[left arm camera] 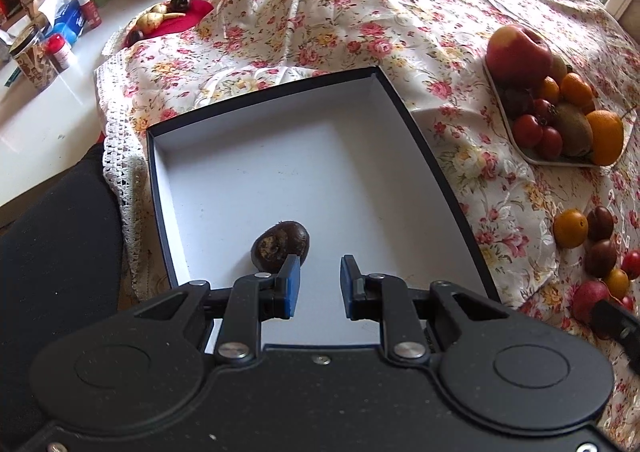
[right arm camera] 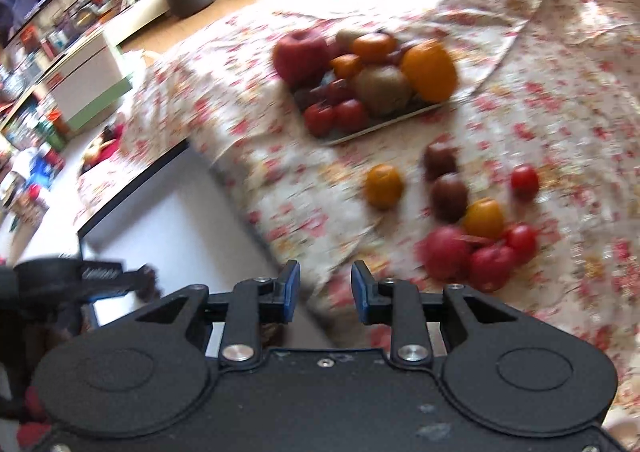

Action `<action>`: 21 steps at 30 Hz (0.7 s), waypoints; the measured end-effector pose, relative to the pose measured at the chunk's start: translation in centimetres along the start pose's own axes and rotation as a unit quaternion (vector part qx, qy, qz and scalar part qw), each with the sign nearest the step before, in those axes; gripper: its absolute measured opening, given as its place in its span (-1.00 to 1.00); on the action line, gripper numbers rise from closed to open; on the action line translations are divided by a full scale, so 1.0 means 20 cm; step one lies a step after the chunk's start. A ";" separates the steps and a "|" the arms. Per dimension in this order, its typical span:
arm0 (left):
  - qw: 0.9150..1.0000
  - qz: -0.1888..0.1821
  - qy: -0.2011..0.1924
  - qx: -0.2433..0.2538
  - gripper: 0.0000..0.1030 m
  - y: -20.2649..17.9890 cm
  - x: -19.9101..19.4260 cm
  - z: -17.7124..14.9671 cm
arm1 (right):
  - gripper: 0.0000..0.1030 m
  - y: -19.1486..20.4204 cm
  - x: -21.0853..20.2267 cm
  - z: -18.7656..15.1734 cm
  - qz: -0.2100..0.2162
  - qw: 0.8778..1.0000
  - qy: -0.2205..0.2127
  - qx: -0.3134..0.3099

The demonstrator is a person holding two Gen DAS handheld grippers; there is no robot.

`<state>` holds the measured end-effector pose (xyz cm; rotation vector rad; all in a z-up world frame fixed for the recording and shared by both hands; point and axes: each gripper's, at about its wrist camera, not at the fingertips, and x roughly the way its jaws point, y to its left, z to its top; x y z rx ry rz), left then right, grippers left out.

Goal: Organize fruits
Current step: 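Move both open tools back from the box to the fruit pile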

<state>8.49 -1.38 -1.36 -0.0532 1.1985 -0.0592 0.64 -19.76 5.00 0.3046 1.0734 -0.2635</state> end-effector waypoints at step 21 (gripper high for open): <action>0.994 -0.053 -0.036 0.087 -0.44 -0.19 -0.08 -0.06 | -0.41 -0.82 0.02 0.13 -0.019 0.989 0.002 0.144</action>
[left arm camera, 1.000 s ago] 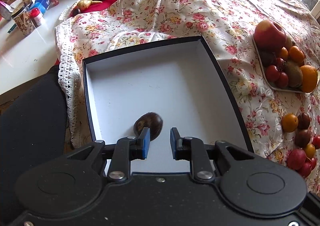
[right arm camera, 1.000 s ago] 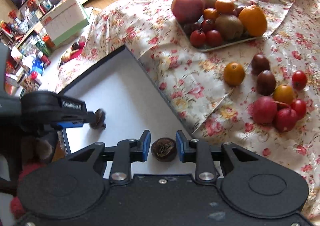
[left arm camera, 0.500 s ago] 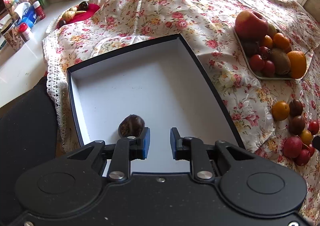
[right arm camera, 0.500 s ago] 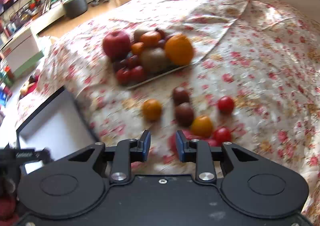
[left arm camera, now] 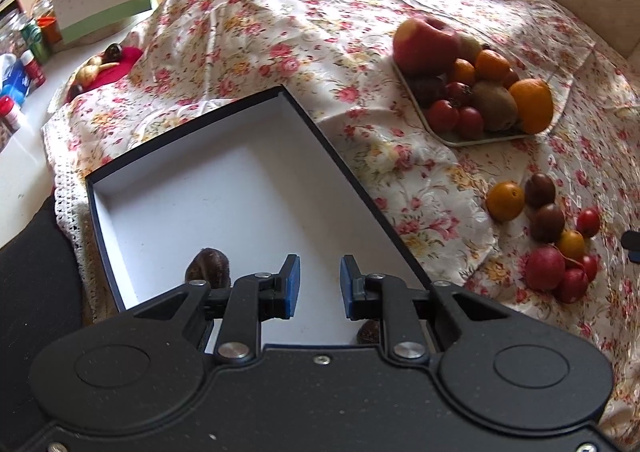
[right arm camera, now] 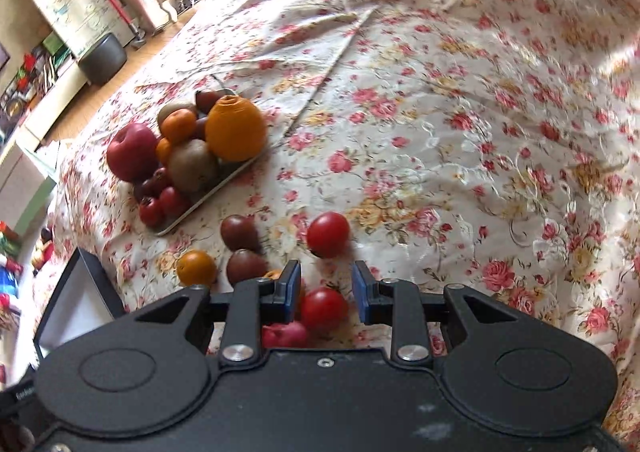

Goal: Organize fruits
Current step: 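Move both open tools back from the box to the fruit pile, then close the left tool on a small orange while the right tool grasps a red tomato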

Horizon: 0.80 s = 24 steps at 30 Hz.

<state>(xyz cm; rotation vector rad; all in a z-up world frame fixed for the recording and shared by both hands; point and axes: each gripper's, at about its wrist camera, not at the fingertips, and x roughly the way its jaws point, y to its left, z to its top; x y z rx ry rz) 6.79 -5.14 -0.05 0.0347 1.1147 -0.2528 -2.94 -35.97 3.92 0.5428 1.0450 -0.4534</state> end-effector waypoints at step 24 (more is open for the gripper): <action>0.994 -0.095 -0.007 0.058 -0.43 -0.25 -0.07 0.05 | -0.38 0.10 0.32 0.05 -0.021 1.000 -0.002 -0.022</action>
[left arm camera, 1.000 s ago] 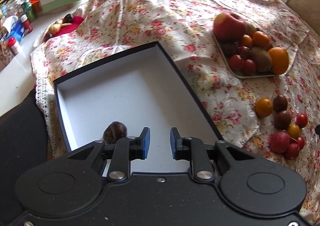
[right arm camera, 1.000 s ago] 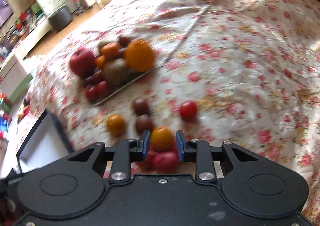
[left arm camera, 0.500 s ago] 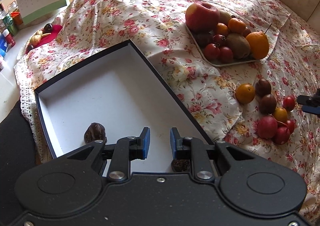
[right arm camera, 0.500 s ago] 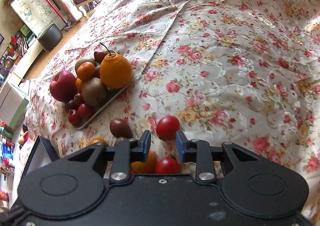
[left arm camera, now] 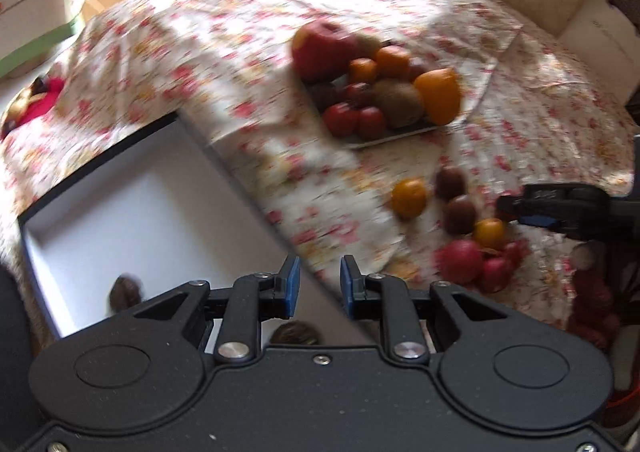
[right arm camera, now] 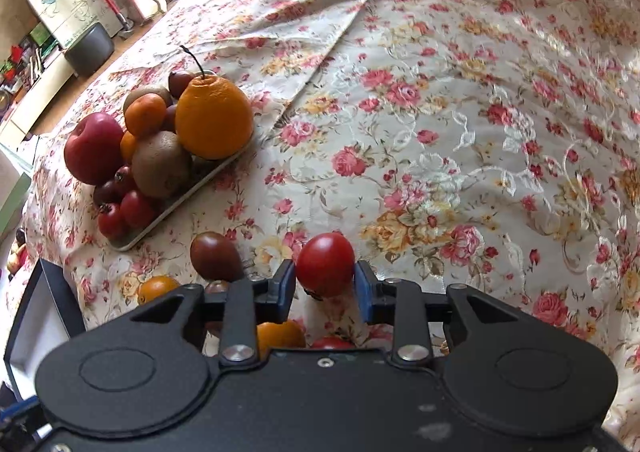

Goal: Organize fruits
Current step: 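Close the left tool on a small orange while the right tool grasps a red tomato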

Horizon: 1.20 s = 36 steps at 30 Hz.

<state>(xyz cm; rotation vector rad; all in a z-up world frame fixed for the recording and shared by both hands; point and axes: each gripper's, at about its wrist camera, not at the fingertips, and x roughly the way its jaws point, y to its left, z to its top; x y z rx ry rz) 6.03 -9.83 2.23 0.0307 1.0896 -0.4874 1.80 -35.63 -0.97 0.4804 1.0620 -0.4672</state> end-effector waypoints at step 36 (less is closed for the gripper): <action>0.998 0.042 0.020 0.037 -0.10 -0.44 0.57 0.27 | -0.38 -0.20 -0.16 -0.04 0.059 0.998 -0.024 0.023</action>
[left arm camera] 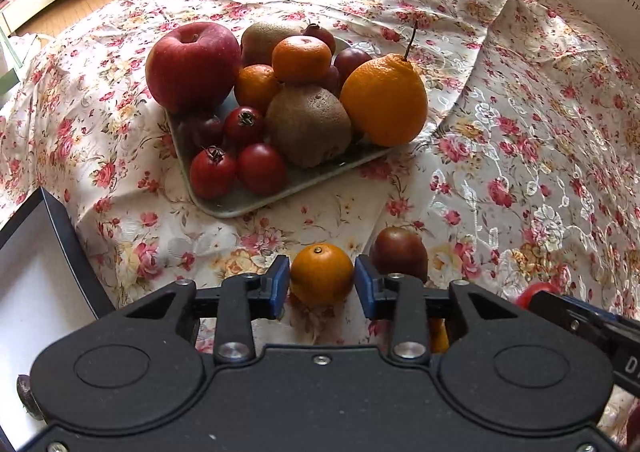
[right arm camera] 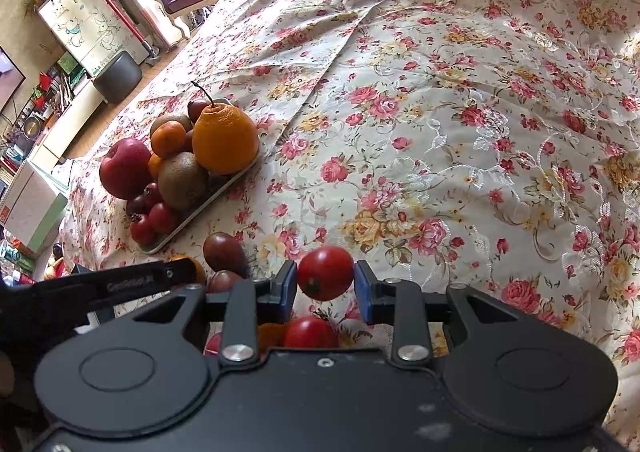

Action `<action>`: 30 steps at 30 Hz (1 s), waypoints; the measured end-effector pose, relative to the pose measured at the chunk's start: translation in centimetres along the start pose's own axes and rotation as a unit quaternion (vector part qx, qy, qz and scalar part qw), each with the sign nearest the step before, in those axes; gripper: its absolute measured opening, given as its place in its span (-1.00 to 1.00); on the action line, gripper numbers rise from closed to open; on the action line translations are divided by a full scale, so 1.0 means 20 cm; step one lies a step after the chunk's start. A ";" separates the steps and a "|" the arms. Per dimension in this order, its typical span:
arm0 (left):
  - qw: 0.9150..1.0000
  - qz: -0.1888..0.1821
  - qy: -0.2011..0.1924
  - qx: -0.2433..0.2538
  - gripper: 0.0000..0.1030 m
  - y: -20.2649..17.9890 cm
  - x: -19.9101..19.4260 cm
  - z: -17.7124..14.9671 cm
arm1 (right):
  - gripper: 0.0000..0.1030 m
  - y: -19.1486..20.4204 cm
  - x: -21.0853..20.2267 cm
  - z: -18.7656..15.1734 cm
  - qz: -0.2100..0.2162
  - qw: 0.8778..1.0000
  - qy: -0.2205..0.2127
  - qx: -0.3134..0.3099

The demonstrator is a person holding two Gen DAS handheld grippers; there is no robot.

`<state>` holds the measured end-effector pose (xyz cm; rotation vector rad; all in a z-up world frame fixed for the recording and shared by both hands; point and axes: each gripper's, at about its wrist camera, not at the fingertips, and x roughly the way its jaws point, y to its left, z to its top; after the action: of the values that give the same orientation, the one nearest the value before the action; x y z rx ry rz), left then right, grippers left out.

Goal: Organize fruits
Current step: 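Close the left tool on a small orange while the right tool grasps a red tomato, then carry the orange and tomato into the white box and open both tools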

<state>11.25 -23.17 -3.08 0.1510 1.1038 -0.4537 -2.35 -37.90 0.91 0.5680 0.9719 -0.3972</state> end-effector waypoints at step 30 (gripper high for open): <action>0.998 0.008 0.022 -0.053 -0.10 0.30 -0.23 -0.04 | -0.37 0.12 0.14 -0.06 -0.081 0.995 0.018 -0.052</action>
<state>11.40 -16.28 0.00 0.0763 1.1674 -0.3775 -0.34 -35.43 -1.31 0.4046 1.0712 -0.4793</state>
